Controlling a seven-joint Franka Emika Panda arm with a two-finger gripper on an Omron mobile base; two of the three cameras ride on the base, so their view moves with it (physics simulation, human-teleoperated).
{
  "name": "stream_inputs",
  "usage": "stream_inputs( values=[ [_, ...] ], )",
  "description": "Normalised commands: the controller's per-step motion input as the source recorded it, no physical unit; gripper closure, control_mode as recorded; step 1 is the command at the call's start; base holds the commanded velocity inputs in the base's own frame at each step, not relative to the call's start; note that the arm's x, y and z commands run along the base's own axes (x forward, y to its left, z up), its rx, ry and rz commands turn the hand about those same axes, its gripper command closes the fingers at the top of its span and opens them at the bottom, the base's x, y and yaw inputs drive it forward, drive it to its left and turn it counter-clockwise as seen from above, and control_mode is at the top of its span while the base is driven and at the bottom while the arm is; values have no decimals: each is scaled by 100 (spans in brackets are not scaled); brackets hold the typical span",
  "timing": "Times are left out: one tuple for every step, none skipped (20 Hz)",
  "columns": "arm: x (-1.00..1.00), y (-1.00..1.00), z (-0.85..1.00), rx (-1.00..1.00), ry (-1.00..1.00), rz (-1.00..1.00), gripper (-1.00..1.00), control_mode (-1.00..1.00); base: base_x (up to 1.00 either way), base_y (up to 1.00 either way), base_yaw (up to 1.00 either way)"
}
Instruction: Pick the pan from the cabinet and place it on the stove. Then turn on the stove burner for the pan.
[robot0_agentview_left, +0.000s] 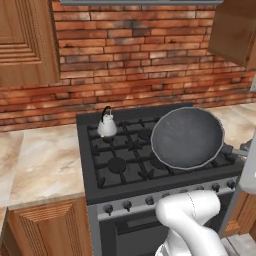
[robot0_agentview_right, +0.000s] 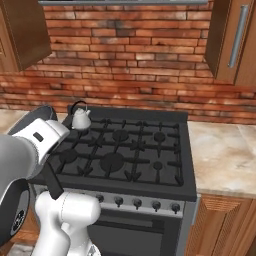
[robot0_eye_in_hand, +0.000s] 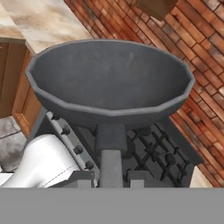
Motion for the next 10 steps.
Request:
stream_inputs(
  values=[
    [0,0,0,0,0,0,100,100,-42,26,0],
    [0,0,0,0,0,0,100,100,-33,30,0],
    [0,0,0,0,0,0,100,100,-21,33,0],
    [0,0,0,0,0,0,100,100,-14,38,0],
    [0,0,0,0,0,0,100,100,0,41,0],
    [0,0,0,0,0,0,100,100,0,36,0],
    [0,0,0,0,0,0,100,100,0,35,0],
    [0,0,0,0,0,0,100,100,9,43,0],
    [0,0,0,0,0,0,100,100,13,44,0],
    [0,0,0,0,0,0,100,100,16,44,0]
  ],
)
